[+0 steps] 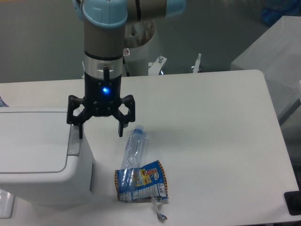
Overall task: Open the trash can
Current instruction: 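Press the gripper finger down on the bin lid's push button, then hold the gripper at the lid as the bin lid swings open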
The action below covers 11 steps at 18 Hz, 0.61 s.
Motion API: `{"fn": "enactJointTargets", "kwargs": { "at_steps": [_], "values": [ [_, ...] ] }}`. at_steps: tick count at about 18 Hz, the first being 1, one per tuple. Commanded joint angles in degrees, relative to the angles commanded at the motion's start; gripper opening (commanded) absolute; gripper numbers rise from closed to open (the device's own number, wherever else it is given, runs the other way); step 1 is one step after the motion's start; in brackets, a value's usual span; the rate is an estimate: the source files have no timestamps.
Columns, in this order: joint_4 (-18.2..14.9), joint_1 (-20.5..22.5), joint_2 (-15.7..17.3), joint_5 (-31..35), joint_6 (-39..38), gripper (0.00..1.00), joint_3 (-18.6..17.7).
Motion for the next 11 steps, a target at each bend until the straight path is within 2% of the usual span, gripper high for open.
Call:
{"fn": "enactJointTargets", "kwargs": {
  "at_steps": [11],
  "values": [
    [-0.1, -0.1, -0.4, 0.1, -0.1, 1.00, -0.2]
  ]
}}
